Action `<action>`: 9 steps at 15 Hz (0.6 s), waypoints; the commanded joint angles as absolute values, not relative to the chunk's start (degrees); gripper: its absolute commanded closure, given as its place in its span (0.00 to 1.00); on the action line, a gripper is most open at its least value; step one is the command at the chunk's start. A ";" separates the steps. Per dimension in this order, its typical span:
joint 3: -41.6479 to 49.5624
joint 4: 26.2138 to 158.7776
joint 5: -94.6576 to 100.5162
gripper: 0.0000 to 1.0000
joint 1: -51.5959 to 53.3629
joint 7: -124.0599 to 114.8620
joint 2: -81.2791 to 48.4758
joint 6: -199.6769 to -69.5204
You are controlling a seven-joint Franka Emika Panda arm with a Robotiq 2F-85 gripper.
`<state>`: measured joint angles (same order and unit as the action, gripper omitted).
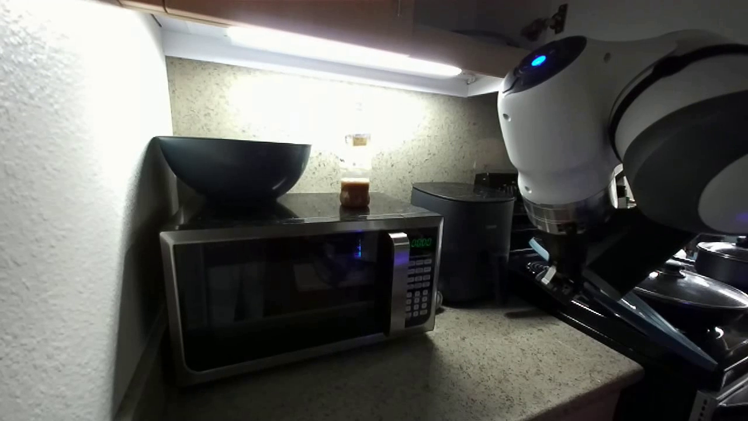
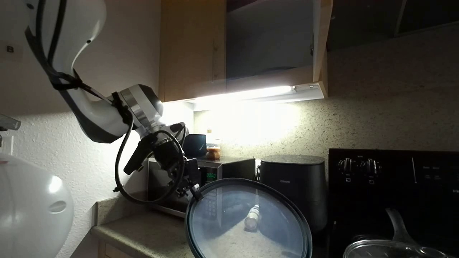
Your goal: Put the lid on the counter on the bottom shelf of the open cabinet
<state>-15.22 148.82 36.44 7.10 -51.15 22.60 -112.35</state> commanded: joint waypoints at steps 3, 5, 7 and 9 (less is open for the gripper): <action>-15.02 147.27 42.53 0.94 6.65 -53.50 31.67 -112.81; -14.08 147.23 42.69 0.94 6.94 -52.98 37.12 -113.30; -12.97 148.07 41.92 0.94 6.70 -53.42 42.93 -114.43; -12.17 149.15 41.74 0.95 5.71 -55.05 47.54 -115.97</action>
